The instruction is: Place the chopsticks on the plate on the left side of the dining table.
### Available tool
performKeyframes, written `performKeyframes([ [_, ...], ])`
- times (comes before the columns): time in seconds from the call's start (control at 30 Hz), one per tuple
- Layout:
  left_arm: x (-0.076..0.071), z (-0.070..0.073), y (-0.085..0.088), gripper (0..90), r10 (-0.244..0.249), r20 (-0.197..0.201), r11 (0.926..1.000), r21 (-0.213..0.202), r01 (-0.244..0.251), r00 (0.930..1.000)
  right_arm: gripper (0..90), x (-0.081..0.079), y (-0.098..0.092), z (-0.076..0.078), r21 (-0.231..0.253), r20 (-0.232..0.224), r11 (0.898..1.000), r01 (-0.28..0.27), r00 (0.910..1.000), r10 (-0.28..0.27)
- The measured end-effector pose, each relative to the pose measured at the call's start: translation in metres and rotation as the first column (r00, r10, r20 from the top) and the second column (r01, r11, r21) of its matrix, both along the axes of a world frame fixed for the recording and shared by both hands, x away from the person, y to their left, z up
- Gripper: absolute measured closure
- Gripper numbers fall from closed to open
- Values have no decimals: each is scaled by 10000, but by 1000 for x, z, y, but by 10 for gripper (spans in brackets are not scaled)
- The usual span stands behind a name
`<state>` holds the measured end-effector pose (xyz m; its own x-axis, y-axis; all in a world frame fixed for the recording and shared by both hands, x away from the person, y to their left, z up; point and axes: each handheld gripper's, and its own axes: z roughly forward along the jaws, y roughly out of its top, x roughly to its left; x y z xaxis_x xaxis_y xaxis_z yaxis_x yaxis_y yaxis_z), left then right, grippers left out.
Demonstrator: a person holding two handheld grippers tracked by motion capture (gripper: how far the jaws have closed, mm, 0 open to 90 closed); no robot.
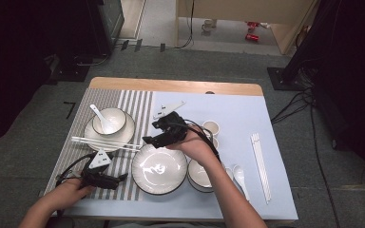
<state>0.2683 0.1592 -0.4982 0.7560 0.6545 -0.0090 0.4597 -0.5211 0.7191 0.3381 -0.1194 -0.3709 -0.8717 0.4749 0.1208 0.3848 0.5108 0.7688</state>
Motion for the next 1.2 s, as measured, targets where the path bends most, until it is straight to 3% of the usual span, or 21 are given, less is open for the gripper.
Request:
performKeyframes([
  [1.2,0,0,0,95,-5,5,10000,8,5,10000,316,-23,-56,-11,-46,135,9993,382,9992,-381],
])
